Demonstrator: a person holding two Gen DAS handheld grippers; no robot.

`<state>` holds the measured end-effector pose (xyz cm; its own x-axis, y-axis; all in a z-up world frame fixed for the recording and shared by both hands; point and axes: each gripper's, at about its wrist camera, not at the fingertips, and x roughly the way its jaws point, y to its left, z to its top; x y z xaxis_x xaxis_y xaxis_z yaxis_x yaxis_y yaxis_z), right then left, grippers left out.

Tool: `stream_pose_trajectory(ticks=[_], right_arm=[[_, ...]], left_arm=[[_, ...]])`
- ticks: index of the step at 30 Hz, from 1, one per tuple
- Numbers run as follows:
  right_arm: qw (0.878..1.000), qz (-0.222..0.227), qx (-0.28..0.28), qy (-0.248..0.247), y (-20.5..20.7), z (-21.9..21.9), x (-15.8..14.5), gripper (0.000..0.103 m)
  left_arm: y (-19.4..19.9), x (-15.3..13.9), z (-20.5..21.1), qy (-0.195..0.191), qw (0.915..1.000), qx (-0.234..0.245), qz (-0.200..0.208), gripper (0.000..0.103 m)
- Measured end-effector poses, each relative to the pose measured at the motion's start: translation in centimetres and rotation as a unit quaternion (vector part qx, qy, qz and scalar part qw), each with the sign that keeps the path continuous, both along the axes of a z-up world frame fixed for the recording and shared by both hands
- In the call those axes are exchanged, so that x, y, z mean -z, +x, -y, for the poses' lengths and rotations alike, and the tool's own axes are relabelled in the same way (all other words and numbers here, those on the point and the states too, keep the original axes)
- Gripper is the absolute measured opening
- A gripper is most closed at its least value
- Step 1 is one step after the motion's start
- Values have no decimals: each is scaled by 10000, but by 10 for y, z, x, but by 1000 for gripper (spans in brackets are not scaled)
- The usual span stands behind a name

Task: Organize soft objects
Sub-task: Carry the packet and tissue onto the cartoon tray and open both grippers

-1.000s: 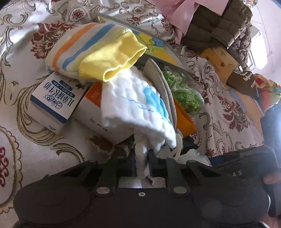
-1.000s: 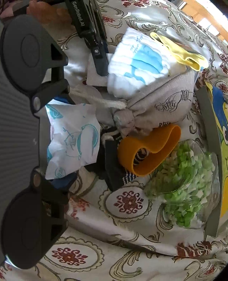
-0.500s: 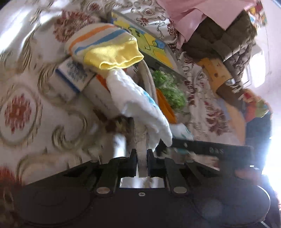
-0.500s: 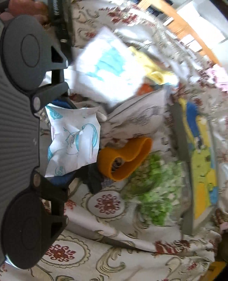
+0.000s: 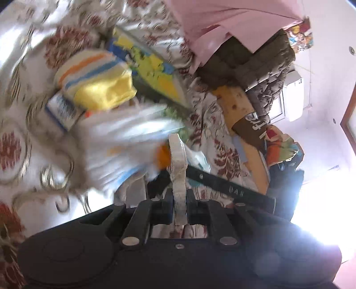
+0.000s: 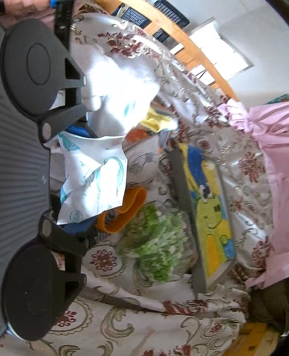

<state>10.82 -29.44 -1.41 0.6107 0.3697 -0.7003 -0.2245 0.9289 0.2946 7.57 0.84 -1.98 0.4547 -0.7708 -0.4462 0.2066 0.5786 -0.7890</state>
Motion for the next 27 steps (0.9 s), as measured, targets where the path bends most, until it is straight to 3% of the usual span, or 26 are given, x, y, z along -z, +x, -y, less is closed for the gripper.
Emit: stream_pose_trajectory(ticks=[5, 9, 13, 19, 27], right_arm=[[9984, 537, 20, 149, -4, -1, -11, 75], [9941, 1043, 243, 201, 1, -1, -26, 75], [9865, 1430, 706, 365, 29, -3, -42, 75], [9796, 1533, 1169, 561, 101, -12, -40, 77], [9776, 1317, 1530, 587, 190, -13, 0, 77]], left_arm=[[18, -23, 1, 468, 9976, -159, 490, 11], [43, -39, 5, 942, 9894, -484, 995, 11], [83, -52, 6, 1111, 9828, -756, 1268, 12], [156, -58, 7, 1340, 9776, -953, 1315, 12], [245, -31, 23, 1735, 9743, -806, 1193, 12]])
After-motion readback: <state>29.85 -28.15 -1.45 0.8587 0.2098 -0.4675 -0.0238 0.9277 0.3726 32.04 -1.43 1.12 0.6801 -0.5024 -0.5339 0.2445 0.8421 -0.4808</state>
